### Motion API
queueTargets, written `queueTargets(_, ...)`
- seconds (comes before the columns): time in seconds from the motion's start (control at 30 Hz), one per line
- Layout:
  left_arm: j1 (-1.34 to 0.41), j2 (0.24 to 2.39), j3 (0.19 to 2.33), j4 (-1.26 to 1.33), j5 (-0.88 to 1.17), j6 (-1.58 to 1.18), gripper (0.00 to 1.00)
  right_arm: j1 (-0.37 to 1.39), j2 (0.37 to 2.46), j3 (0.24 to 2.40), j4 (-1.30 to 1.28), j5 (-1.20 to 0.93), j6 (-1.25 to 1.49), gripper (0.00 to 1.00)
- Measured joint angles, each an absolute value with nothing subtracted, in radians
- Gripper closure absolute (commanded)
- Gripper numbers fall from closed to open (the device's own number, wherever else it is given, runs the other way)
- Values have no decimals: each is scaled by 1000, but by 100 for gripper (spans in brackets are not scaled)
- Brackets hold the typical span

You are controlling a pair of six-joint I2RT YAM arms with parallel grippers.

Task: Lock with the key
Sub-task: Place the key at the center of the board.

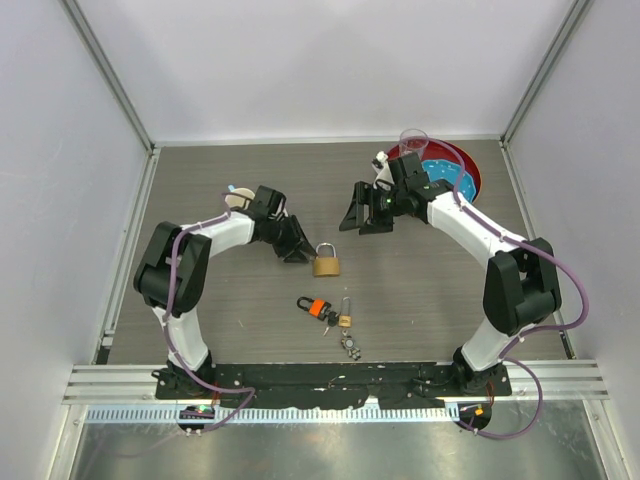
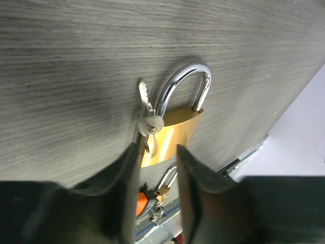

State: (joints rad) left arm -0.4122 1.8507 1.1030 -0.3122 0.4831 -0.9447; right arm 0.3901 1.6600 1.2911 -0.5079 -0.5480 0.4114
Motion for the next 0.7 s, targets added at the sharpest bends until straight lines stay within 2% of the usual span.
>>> queueTargets(0.3,-412,1847,1129,-375,448,-908,43,390,1654,1285,-510,-554,402,30)
queueTargets(0.7,-415,1702,1129,-400,473,-939,41,390,1644,1285,-524,-568,394,29)
